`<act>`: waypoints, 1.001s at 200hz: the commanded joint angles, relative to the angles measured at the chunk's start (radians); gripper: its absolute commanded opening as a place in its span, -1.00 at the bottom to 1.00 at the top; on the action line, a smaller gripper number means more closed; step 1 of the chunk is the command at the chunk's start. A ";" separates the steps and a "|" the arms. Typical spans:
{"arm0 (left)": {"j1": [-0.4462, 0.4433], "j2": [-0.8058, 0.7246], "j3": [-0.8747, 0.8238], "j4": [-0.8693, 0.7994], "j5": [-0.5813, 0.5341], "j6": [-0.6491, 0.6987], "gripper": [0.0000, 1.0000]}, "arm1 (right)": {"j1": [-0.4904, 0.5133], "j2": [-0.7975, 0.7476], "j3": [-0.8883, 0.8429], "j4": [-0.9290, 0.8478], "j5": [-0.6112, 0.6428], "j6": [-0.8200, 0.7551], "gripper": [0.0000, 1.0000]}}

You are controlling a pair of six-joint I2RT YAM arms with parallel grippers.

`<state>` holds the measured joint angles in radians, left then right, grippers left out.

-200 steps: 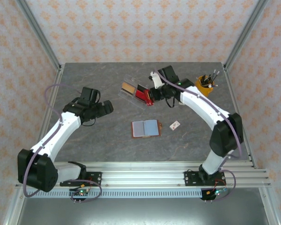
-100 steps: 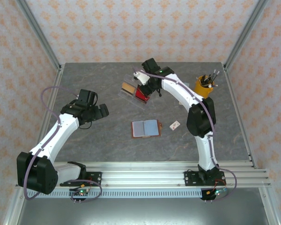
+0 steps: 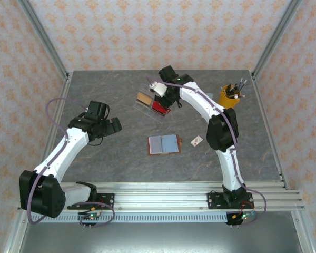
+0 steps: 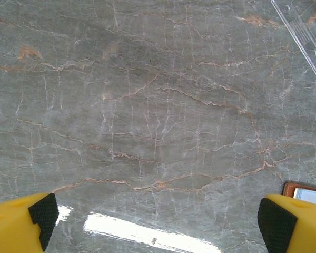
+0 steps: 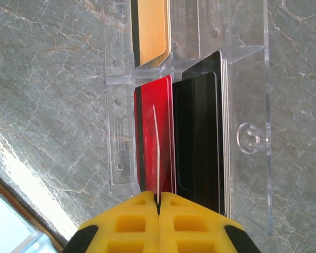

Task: Take the credit cards out of the card holder

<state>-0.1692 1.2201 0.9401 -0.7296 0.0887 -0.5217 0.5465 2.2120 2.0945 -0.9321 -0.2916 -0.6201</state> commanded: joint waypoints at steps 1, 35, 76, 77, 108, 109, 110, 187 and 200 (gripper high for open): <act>0.006 0.011 -0.006 -0.017 -0.014 0.019 1.00 | -0.005 0.043 0.074 -0.037 0.012 -0.007 -1.00; 0.006 0.010 -0.002 -0.021 -0.009 0.025 1.00 | -0.005 0.064 0.118 -0.051 0.000 0.000 -1.00; 0.005 0.023 -0.001 -0.016 0.003 0.028 1.00 | -0.005 0.077 0.137 -0.057 -0.021 -0.008 -1.00; 0.006 0.022 -0.001 -0.016 0.003 0.028 1.00 | -0.005 0.078 0.136 -0.057 -0.019 -0.008 -1.00; 0.006 0.026 -0.003 -0.014 0.006 0.029 1.00 | -0.004 0.101 0.155 -0.073 -0.004 -0.025 -0.95; 0.007 0.026 -0.002 -0.014 0.006 0.029 1.00 | -0.005 0.102 0.155 -0.074 -0.004 -0.026 -0.95; 0.007 0.026 -0.002 -0.014 0.006 0.029 1.00 | -0.005 0.103 0.156 -0.074 -0.002 -0.027 -0.94; 0.005 0.023 -0.012 -0.001 0.026 0.031 1.00 | -0.004 0.124 0.175 -0.088 0.022 -0.029 -0.65; 0.006 0.023 -0.014 0.002 0.026 0.022 1.00 | -0.003 0.124 0.190 -0.093 0.019 -0.003 -0.56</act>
<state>-0.1692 1.2446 0.9394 -0.7292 0.1154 -0.5030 0.5465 2.3215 2.2257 -0.9890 -0.2981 -0.6422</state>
